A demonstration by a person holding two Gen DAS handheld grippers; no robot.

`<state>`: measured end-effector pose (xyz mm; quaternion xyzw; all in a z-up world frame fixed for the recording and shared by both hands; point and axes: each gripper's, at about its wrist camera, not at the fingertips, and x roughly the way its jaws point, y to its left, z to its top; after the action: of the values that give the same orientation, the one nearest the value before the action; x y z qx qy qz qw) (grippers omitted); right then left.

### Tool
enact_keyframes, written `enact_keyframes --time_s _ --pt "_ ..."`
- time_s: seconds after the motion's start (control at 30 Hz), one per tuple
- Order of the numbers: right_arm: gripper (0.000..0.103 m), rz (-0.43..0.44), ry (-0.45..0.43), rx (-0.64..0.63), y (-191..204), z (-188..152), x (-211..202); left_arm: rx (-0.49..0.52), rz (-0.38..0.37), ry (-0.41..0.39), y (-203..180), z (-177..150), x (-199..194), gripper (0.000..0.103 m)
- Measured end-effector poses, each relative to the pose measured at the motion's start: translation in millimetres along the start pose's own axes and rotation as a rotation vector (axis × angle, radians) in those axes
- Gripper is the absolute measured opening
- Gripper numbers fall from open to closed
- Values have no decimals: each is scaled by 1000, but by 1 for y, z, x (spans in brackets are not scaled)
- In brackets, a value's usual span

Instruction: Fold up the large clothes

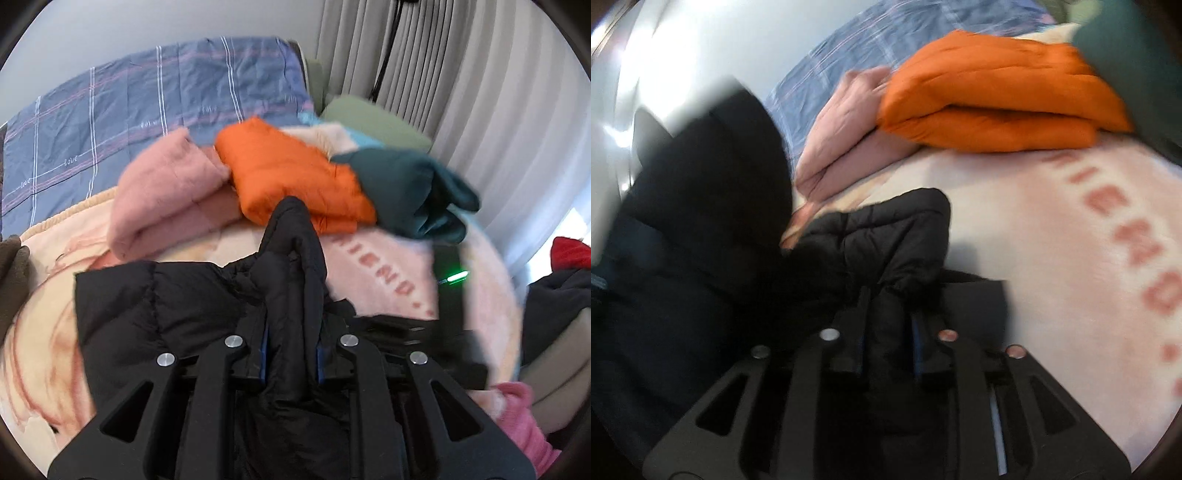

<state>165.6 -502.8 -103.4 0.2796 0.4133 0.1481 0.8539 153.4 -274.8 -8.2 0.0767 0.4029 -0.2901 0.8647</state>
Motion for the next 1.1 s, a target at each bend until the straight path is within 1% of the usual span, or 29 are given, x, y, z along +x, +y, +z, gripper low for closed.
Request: enact_keyframes --time_s 0.07,0.13,0.2,0.23,0.3,0.33,0.37,0.4,0.47,0.5,0.53,0.6,0.67,0.73,0.77,0.8,0.83,0.9,0.93,0.97,1.0,1.03,1.07,1.1 --pt "30 -12 -30 6 -6 -2 -17 9 -6 27 -9 -4 19 21" --pt "34 -37 -57 -9 -9 -8 -34 22 -5 32 -15 -6 26 22" --pt "33 -34 -58 -19 -9 -13 -40 39 -11 32 -20 -8 30 23" --pt "29 -27 -52 -17 -10 -16 -40 44 -16 33 -20 -9 30 24" --pt "28 -41 -43 -8 -12 -19 -38 46 -24 37 -20 -11 33 27" --pt "28 -47 -45 -1 -12 -18 -39 43 -32 40 -20 -11 34 30" --pt "28 -51 -57 5 -12 -18 -43 37 -40 45 -19 -12 38 36" --pt "28 -60 -78 7 -11 -17 -48 34 -46 47 -19 -13 42 40" --pt "28 -91 -150 -11 -8 -22 -71 22 -59 35 -18 -17 47 48" --pt "28 -90 -175 -16 -8 -27 -85 15 -72 30 -17 -18 48 49" --pt "29 -67 -206 -25 -7 -36 -100 5 -91 26 -15 -19 49 51" --pt "44 -11 -234 -40 -3 -56 -123 -18 -137 20 -12 -20 51 53" --pt "66 46 -250 -58 7 -81 -141 -37 -175 20 -11 -20 55 54" --pt "75 98 -256 -80 22 -100 -151 -56 -212 22 -10 -19 57 54" --pt "76 124 -251 -98 32 -108 -152 -62 -222 25 -11 -19 59 54" --pt "78 133 -240 -111 40 -110 -150 -61 -227 26 -13 -19 59 54" --pt "79 121 -216 -137 51 -115 -144 -57 -233 25 -15 -20 59 54" --pt "79 73 -193 -186 64 -121 -134 -52 -242 20 -17 -21 59 54" --pt "67 -2 -176 -199 66 -124 -123 -51 -247 21 -17 -21 59 54" --pt "35 -71 -158 -182 63 -124 -113 -52 -251 22 -17 -21 58 54" --pt "27 -96 -138 -145 56 -123 -104 -56 -258 24 -14 -20 57 54" --pt "26 -78 -110 -42 39 -122 -96 -68 -278 22 -10 -18 52 54" --pt "23 -45 -90 41 27 -124 -93 -78 -286 11 -4 -17 45 49" --pt "23 -17 -73 105 16 -126 -90 -84 -271 -15 2 -15 36 44"
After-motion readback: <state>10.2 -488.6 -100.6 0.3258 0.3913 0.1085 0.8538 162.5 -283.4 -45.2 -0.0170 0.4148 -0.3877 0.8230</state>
